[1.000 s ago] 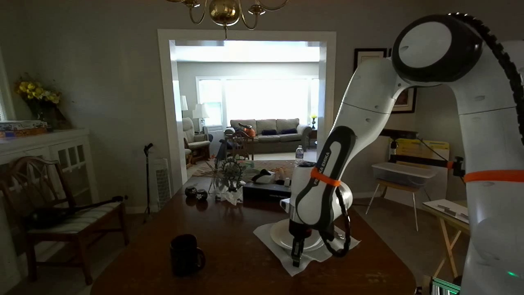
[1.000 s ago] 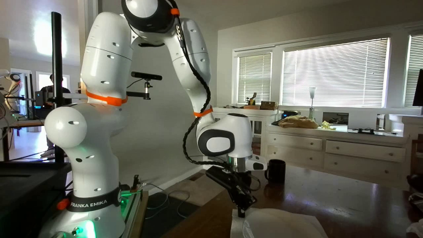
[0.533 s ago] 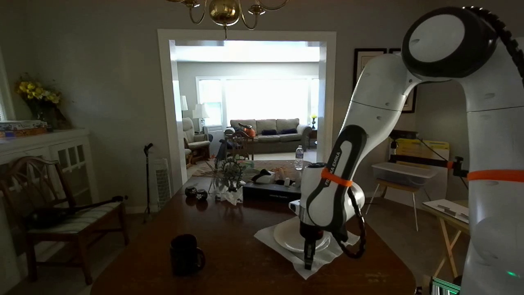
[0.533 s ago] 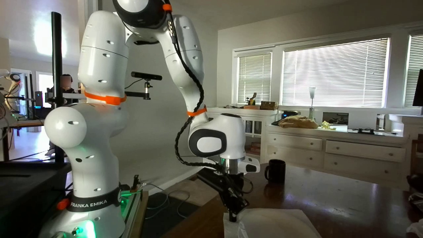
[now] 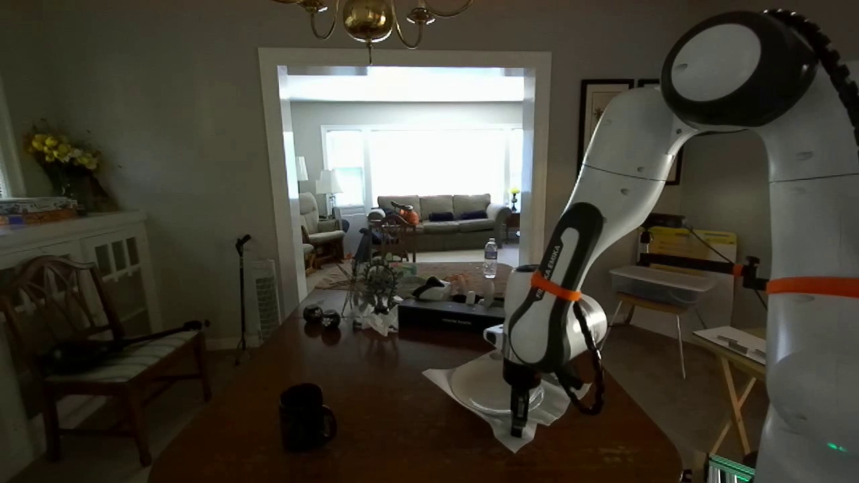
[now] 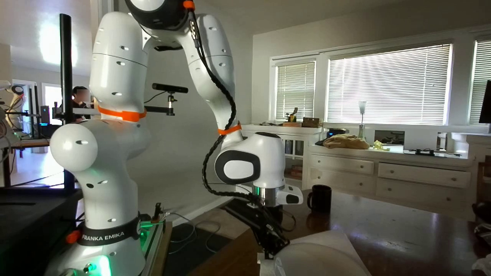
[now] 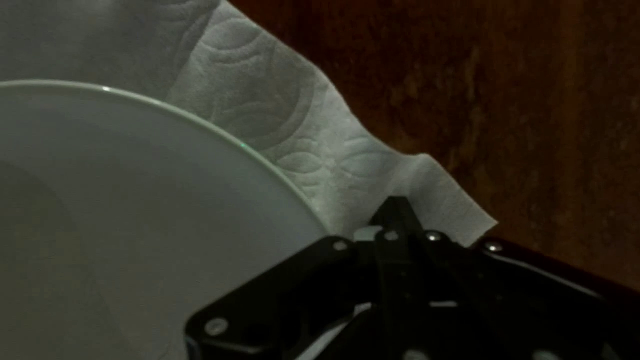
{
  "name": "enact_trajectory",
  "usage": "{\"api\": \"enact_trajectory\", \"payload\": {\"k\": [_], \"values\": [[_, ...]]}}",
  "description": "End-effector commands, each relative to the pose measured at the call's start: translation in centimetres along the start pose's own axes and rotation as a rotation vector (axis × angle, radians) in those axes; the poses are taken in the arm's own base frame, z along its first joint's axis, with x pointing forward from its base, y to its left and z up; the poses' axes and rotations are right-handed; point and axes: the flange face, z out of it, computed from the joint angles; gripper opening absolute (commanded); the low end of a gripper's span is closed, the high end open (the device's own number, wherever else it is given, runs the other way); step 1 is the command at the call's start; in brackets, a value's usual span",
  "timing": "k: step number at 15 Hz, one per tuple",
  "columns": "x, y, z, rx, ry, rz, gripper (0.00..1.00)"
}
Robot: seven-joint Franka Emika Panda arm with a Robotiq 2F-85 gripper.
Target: Turn the plate to the right
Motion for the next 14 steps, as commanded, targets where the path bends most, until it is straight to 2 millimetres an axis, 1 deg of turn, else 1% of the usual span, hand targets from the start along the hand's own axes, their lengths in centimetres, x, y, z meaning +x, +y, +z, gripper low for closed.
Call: {"api": "enact_trajectory", "payload": {"k": [1, 7, 14], "values": [[-2.3, 0.8, 2.3, 0.066, -0.050, -0.009, 0.00], [-3.5, 2.1, 2.3, 0.072, -0.068, -0.033, 0.00], [-7.2, 5.0, 2.6, 0.082, -0.116, 0.009, 0.00]]}}
